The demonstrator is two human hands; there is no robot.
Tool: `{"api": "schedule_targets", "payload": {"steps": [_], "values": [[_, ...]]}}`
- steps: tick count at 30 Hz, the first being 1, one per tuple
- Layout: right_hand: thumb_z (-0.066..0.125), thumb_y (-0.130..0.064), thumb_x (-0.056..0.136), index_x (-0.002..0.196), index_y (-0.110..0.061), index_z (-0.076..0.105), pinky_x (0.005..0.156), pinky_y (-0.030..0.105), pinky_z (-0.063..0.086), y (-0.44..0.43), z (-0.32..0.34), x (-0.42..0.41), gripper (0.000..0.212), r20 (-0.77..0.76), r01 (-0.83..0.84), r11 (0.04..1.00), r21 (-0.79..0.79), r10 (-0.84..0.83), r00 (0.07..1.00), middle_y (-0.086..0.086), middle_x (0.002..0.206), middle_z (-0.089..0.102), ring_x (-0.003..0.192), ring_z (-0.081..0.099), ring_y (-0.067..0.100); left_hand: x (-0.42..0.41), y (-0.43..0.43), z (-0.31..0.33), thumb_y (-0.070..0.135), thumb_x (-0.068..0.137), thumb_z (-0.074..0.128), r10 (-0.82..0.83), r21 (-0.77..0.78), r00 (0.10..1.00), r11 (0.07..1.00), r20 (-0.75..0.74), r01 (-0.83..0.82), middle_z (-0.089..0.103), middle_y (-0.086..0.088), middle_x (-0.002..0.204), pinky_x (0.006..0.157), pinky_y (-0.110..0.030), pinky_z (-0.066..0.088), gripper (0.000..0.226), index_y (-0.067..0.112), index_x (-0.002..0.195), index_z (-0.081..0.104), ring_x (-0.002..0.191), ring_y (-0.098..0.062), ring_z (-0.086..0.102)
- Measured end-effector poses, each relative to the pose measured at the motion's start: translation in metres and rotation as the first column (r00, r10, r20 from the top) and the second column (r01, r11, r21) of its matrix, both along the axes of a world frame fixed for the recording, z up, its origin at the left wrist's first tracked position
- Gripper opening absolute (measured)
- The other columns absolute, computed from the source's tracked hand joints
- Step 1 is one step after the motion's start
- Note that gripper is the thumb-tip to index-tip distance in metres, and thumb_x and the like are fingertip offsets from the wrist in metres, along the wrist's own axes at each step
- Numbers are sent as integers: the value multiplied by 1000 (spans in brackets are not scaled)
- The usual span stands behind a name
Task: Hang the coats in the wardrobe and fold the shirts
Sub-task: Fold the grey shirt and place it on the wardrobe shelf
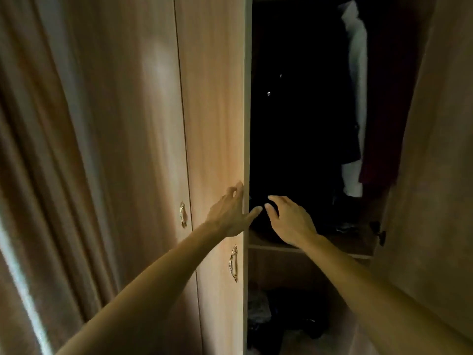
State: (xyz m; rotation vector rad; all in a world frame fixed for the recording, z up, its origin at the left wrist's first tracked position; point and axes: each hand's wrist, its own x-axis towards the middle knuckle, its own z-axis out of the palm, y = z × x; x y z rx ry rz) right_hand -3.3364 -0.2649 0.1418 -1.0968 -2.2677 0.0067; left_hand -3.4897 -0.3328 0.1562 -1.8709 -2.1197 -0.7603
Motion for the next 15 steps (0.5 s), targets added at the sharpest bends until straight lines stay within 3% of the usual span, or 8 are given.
{"api": "schedule_targets", "payload": {"steps": [6,11,15], "values": [[31,-42,101,140,-22,41,97,36,44,74,-1,58,45,3,-19,997,-79,19,1000,2,139,48,121,50,22,24,74,-1,61,92,37,-37,-18,996,999,-86,35,16,-2,155,91,-41,49,75,22,150,8,131,-28,39],[31,-43,100,139,-22,42,95,36,44,111,-2,64,45,9,-60,993,-104,61,998,2,139,48,120,50,23,21,124,-4,58,94,32,-52,-69,983,997,-176,41,-10,-5,159,108,-44,36,78,18,151,-3,146,-25,3],[31,-42,100,139,-22,41,97,36,42,132,-3,54,45,-7,-65,991,-113,65,998,2,139,47,122,49,22,12,148,-19,58,91,38,-66,-80,985,995,-161,53,-19,-4,157,111,-46,31,87,20,150,-13,146,-26,-7]]}}
